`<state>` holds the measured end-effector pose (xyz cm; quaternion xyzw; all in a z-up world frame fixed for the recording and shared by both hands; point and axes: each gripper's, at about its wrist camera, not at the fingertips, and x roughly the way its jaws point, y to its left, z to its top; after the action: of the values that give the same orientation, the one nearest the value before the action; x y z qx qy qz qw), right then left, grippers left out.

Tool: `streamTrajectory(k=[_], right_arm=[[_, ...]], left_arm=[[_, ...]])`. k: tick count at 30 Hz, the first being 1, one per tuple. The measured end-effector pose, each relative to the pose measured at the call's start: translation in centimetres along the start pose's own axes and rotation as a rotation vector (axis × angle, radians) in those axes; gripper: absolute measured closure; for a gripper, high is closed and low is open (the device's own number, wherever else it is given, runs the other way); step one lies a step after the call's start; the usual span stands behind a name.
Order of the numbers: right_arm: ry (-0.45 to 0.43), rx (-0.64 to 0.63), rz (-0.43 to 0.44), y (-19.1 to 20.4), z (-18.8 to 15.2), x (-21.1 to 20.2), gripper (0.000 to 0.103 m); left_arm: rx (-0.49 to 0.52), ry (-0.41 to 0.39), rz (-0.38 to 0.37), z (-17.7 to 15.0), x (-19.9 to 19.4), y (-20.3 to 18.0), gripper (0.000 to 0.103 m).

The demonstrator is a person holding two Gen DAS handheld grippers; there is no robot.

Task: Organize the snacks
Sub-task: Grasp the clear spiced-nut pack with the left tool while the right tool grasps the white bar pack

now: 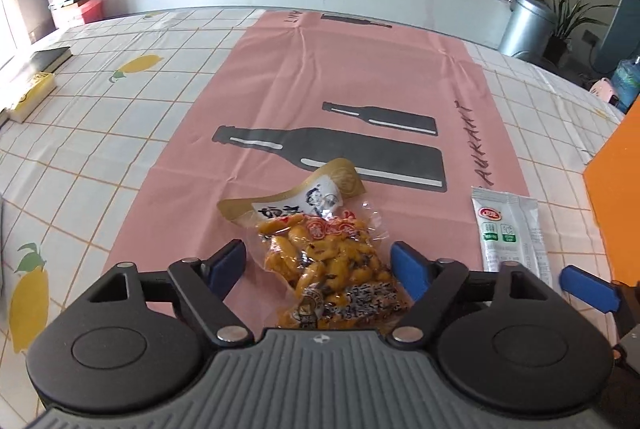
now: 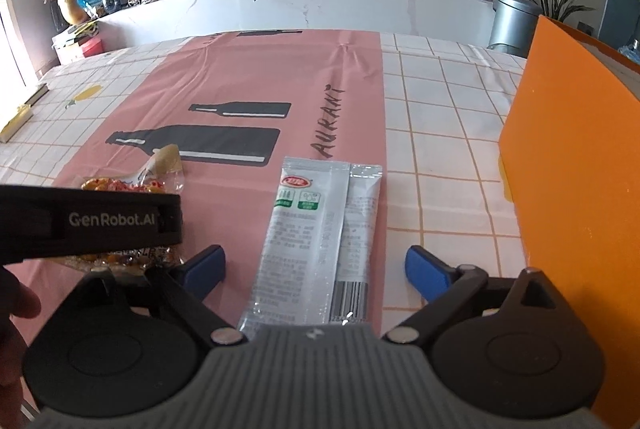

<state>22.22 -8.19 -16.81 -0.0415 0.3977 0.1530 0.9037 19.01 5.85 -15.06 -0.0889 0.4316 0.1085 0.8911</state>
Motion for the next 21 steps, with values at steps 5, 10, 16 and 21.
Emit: streamTrajectory(k=[5,10,16,21], right_arm=[[-0.018,-0.022,0.001,0.3,-0.1,-0.1,0.017],[-0.034,-0.041,0.009,0.8,-0.1,-0.5,0.037],[-0.042,-0.047,-0.002,0.9,0.0,-0.8,0.055],[-0.043,-0.041,-0.010,0.7,0.1,-1.1,0.056]], left_arm=[[0.009,-0.026,-0.051,-0.3,-0.4,0.4,0.038],[-0.017,-0.019,-0.090,-0.1,-0.6,1.2,0.044],[-0.034,0.000,-0.111,0.3,-0.8,1.6,0.055],[-0.013,-0.024,-0.114,0.5,-1.9,1.1,0.056]])
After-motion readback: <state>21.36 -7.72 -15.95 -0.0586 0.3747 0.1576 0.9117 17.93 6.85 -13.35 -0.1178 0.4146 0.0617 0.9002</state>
